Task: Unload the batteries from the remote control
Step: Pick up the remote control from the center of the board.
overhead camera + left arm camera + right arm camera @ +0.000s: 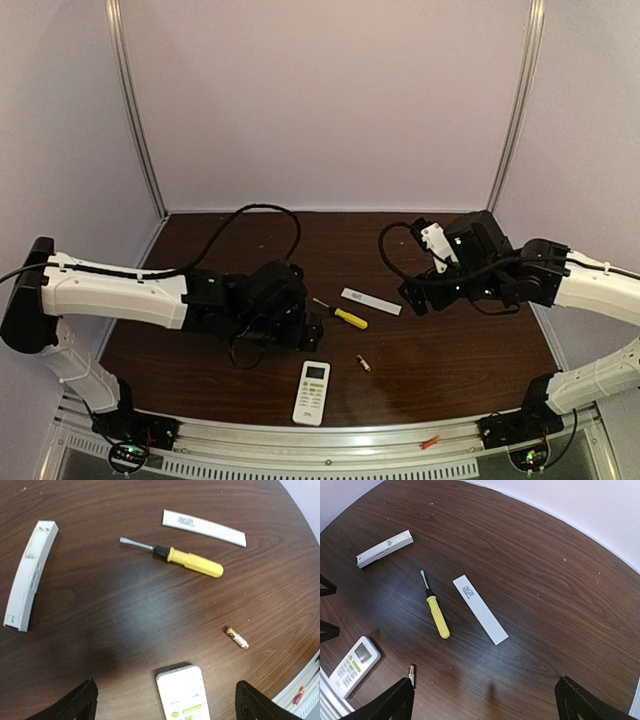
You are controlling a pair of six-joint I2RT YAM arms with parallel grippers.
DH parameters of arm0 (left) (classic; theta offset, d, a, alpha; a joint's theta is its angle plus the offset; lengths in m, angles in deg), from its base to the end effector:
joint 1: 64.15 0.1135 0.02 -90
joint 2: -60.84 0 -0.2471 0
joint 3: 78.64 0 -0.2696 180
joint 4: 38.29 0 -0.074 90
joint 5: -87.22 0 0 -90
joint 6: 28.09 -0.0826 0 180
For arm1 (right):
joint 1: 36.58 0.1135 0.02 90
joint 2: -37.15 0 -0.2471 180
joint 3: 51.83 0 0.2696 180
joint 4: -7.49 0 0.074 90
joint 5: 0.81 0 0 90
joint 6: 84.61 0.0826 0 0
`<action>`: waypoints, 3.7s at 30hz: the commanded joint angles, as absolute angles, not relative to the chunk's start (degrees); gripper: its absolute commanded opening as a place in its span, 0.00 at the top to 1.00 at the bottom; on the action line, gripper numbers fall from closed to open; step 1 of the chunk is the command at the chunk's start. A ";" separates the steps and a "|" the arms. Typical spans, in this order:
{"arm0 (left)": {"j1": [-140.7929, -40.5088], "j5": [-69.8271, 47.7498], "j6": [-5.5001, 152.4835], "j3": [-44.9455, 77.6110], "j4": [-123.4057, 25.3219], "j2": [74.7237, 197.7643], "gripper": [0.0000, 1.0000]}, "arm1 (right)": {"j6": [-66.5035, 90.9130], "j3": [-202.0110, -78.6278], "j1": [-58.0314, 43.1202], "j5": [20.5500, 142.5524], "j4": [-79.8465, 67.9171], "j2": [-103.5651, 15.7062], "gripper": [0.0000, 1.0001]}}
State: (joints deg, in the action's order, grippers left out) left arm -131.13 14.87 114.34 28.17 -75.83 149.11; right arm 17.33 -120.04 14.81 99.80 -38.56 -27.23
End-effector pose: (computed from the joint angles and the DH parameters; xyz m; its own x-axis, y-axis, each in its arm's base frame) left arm 0.1660 -0.3267 0.1690 -0.8276 0.0163 -0.5611 0.2446 0.9102 -0.3343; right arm 0.1973 0.2227 0.2500 -0.5516 -0.3648 -0.7501 -0.5814 0.8130 0.0322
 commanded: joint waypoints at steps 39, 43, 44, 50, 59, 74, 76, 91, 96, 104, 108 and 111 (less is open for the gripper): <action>-139.27 8.55 129.50 13.82 -92.94 170.17 0.08 | 22.62 -121.45 14.66 95.70 -47.73 -29.13 0.00; -139.71 7.68 130.04 12.61 -93.14 172.35 0.09 | 21.84 -121.12 14.66 95.70 -47.73 -29.20 0.00; -139.81 7.54 130.29 12.12 -93.69 172.92 0.10 | 21.56 -121.13 14.68 95.74 -47.66 -29.28 0.00; -139.86 7.29 131.51 10.46 -96.47 175.38 0.14 | 20.07 -121.70 14.66 95.62 -47.40 -30.28 0.00; -139.89 7.28 131.98 9.56 -98.29 176.92 0.29 | 19.32 -121.85 14.57 95.66 -47.54 -30.53 0.00; -139.20 11.01 128.89 7.29 -100.36 173.33 0.49 | 20.84 -123.39 14.48 96.27 -47.00 -31.17 0.00; -138.83 11.83 127.96 7.23 -100.31 172.35 0.49 | 20.93 -124.20 14.40 96.37 -47.18 -31.60 0.00; -132.27 16.60 118.08 9.34 -97.21 160.64 0.50 | 19.33 -128.92 13.11 93.02 -46.88 -30.10 0.00; -128.79 16.33 112.54 13.34 -88.53 153.89 0.50 | 16.57 -129.18 11.64 86.92 -44.56 -26.51 0.00; -120.90 9.96 105.11 20.87 -69.76 142.69 0.50 | 16.06 -132.74 9.50 71.29 -41.61 -24.50 0.00; -117.13 4.83 102.04 23.13 -62.18 139.47 0.50 | 17.21 -134.24 8.52 63.02 -38.46 -24.45 0.00; -115.37 -0.09 100.21 23.29 -57.74 138.88 0.50 | 18.76 -135.39 7.53 57.56 -35.93 -24.82 0.00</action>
State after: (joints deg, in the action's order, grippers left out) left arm -117.21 7.51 104.83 22.75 -70.70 140.54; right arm 17.14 -133.00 8.76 68.22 -40.33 -24.93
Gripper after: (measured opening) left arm 0.586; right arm 0.996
